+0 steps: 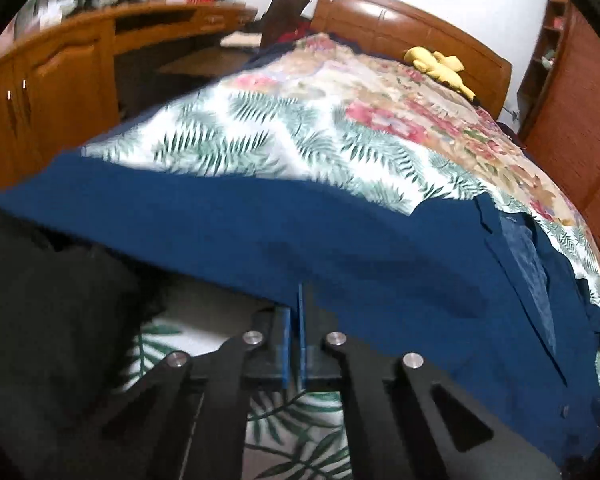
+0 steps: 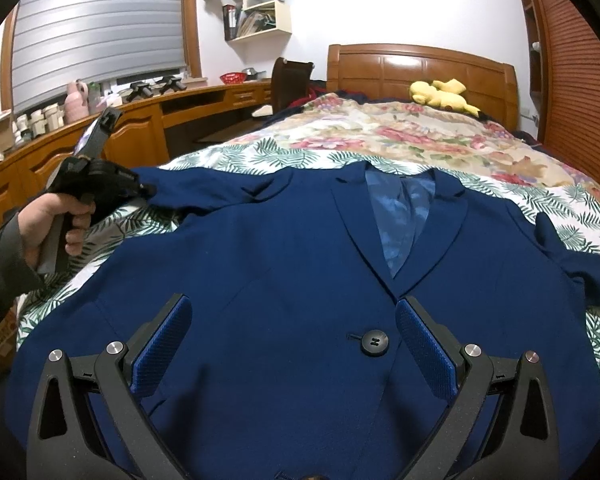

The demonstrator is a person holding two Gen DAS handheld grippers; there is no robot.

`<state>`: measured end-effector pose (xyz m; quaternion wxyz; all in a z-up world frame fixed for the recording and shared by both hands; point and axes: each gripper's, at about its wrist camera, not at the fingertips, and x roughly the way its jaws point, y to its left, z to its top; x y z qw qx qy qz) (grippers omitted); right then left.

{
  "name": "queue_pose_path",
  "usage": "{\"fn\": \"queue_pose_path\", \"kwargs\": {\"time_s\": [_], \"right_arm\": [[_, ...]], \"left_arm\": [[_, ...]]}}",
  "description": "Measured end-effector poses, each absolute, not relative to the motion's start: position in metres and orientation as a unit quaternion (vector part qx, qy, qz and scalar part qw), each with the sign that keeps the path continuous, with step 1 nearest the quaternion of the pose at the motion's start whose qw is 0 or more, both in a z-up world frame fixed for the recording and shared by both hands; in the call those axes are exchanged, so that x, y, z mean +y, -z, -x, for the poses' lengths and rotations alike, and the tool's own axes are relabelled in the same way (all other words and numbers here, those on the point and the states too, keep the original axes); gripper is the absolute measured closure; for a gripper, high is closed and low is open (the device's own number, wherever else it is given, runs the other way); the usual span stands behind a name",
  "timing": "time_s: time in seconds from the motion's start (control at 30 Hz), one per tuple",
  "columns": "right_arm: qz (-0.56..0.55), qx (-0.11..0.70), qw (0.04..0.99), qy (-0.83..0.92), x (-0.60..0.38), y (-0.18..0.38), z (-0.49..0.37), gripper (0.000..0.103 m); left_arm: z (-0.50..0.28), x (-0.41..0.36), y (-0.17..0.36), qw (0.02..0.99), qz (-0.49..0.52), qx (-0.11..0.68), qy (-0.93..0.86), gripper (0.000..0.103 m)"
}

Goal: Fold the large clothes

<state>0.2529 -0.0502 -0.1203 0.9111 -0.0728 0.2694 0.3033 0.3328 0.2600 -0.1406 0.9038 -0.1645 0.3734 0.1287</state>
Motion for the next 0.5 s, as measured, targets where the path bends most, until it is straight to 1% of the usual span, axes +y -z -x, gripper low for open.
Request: {"fn": "queue_pose_path", "kwargs": {"time_s": [0.17, 0.27, 0.4, 0.5], "right_arm": [[0.069, 0.274, 0.908, -0.309, -0.052, 0.118, -0.253, 0.0], [0.062, 0.281, 0.907, -0.307, -0.063, 0.112, -0.254, 0.0], [0.065, 0.271, 0.915, -0.291, -0.081, 0.103, -0.253, 0.0], [0.065, 0.267, 0.921, -0.275, -0.092, 0.1, -0.256, 0.0]], "left_arm": [[-0.344, 0.226, 0.093, 0.922, 0.127, 0.353, -0.101, 0.103], [-0.345, 0.191, 0.065, 0.932, 0.1, 0.341, -0.072, 0.103], [-0.338, 0.142, 0.046, 0.937, 0.061, 0.342, -0.029, 0.103], [-0.333, 0.114, 0.045, 0.937, 0.036, 0.349, -0.006, 0.103]]}}
